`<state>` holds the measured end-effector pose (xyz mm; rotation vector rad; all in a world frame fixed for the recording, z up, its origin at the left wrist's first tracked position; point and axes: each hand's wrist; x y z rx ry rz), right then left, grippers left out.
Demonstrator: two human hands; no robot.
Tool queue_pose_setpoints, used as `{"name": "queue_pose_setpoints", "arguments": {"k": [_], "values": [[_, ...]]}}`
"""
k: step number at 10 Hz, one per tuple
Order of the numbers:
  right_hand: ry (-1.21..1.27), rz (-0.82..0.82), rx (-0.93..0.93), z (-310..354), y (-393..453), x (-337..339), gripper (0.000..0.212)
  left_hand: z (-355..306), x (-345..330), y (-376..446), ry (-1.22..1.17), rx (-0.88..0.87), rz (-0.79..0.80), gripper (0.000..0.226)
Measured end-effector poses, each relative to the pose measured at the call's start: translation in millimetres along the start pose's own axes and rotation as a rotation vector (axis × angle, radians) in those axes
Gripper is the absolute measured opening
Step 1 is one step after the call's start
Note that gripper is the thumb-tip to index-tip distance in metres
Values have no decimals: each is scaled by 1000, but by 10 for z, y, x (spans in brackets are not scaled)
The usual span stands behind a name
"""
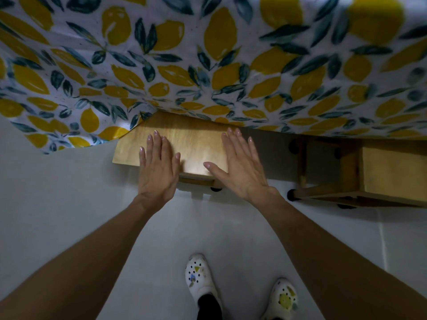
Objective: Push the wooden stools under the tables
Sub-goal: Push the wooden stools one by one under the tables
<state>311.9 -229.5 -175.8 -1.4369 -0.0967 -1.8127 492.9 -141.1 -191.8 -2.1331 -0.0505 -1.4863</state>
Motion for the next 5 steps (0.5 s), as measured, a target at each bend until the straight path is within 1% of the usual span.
{"name": "queue_pose_setpoints", "arguments": {"k": [2, 3, 4, 5], "values": [[18, -12, -86, -485, -710, 675, 84, -1016, 268, -277, 147, -27, 70, 66], [17, -23, -140, -759, -1221, 1180, 82, -1722, 542, -546, 132, -75, 69, 74], [-9, -49, -195, -997, -1740, 1814, 81, -2458, 966, -811, 122, -130, 65, 81], [-47, -82, -246, -1173, -2259, 2527, 83, -3137, 1509, -1118, 85, -173, 21, 82]]}}
Point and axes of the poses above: each hand's wrist, its own y-axis towards the middle knuckle, its own x-axis out of the back of the hand, z = x × y, and after that the axes turned 13 degrees about z, right-handed
